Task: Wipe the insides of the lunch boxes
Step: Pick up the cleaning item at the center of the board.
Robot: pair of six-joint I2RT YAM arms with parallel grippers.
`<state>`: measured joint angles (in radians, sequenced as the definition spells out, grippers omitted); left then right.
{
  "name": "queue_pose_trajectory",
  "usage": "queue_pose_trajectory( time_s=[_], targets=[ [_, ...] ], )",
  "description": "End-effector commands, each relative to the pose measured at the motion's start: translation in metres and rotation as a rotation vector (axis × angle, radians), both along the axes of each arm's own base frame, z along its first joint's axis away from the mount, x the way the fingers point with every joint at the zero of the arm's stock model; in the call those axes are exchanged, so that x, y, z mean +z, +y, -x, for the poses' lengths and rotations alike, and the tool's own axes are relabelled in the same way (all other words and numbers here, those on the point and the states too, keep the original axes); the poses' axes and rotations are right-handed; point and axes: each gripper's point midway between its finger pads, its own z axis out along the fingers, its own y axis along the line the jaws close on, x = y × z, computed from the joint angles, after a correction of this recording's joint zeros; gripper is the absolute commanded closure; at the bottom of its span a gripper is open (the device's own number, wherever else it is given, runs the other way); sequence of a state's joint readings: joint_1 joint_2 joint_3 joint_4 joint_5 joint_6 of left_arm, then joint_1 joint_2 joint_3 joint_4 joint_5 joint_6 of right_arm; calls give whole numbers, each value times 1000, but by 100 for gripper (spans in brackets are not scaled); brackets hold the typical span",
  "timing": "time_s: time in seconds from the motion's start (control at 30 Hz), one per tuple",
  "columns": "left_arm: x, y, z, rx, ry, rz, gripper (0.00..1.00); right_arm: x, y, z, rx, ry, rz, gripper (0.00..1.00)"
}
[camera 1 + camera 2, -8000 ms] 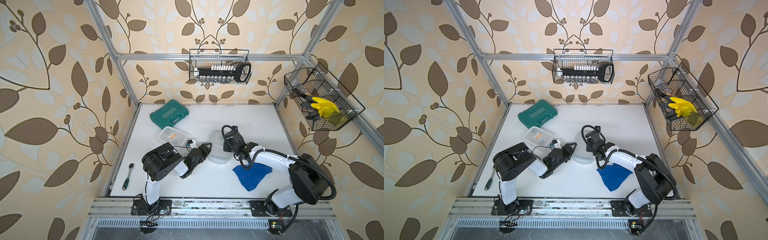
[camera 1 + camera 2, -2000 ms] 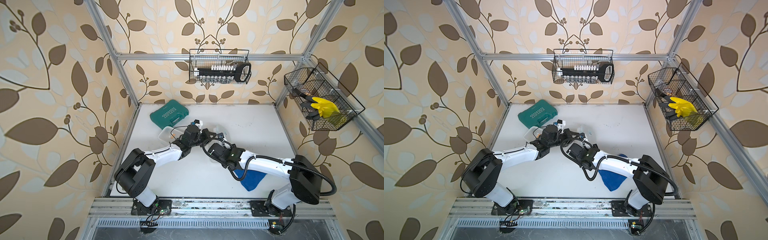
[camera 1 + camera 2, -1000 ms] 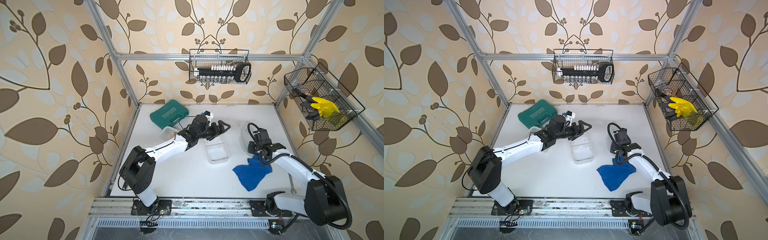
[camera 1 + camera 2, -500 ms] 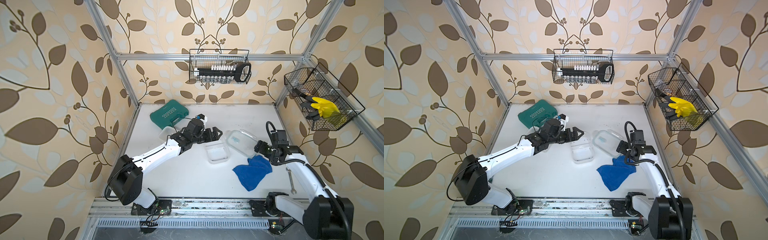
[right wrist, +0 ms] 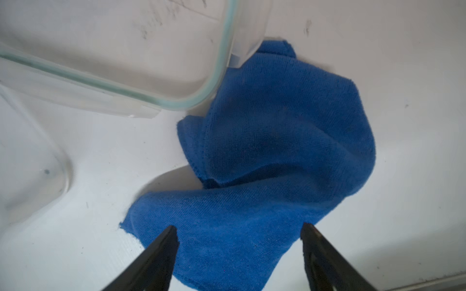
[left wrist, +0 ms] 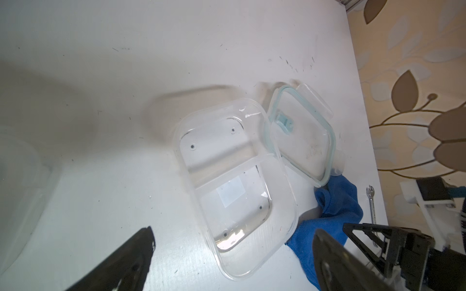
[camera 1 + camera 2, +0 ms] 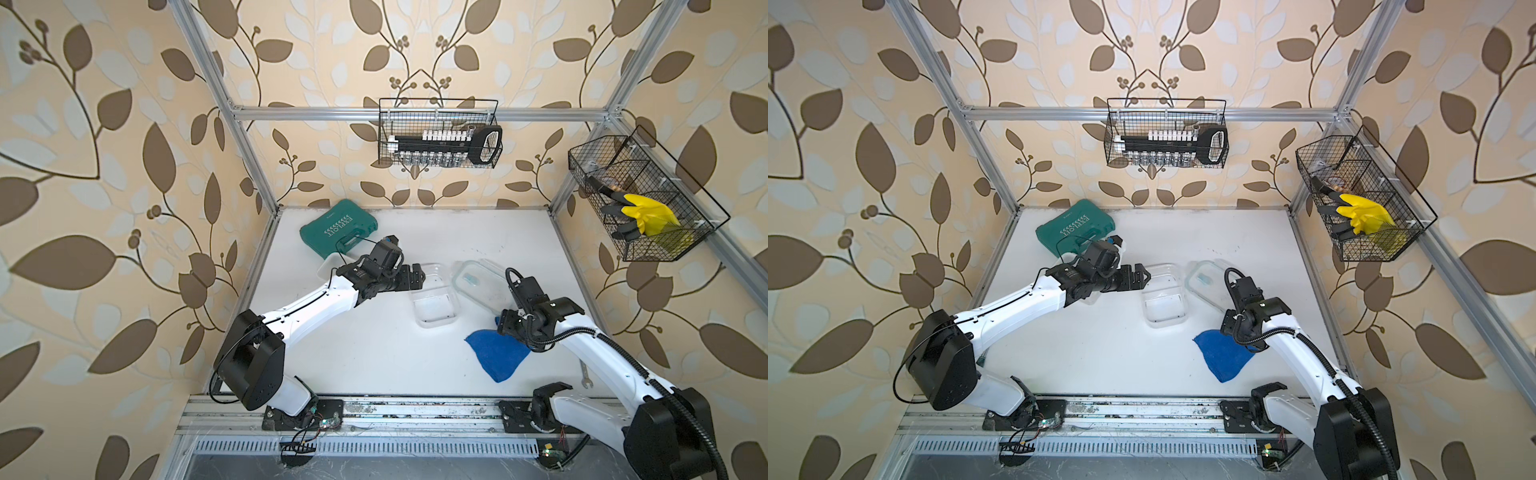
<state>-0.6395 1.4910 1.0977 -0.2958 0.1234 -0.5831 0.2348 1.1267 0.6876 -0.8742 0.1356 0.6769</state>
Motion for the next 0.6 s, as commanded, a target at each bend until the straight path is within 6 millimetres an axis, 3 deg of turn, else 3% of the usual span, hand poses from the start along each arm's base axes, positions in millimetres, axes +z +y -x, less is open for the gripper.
queue_pose_trajectory(
  time_s=[0.0, 0.2, 0.27, 0.4, 0.47, 0.57],
  targets=[
    [2, -3, -5, -21, -6, 13, 1, -9, -5, 1, -21, 66, 46, 22],
    [12, 5, -6, -1, -34, 27, 1, -39, 7, 4, 26, 190, 86, 26],
    [17, 7, -8, 5, -47, 35, 1, -46, 11, 4, 37, 202, 112, 32],
    [13, 10, -8, 0, -36, 25, 1, -61, 18, 11, 15, 193, 109, 71],
    [10, 15, -10, 11, -31, 17, 1, -47, 19, 11, 30, 138, 159, 87],
    [5, 24, -12, 23, -19, 16, 1, -11, 19, 9, 42, 30, 210, 100]
  ],
)
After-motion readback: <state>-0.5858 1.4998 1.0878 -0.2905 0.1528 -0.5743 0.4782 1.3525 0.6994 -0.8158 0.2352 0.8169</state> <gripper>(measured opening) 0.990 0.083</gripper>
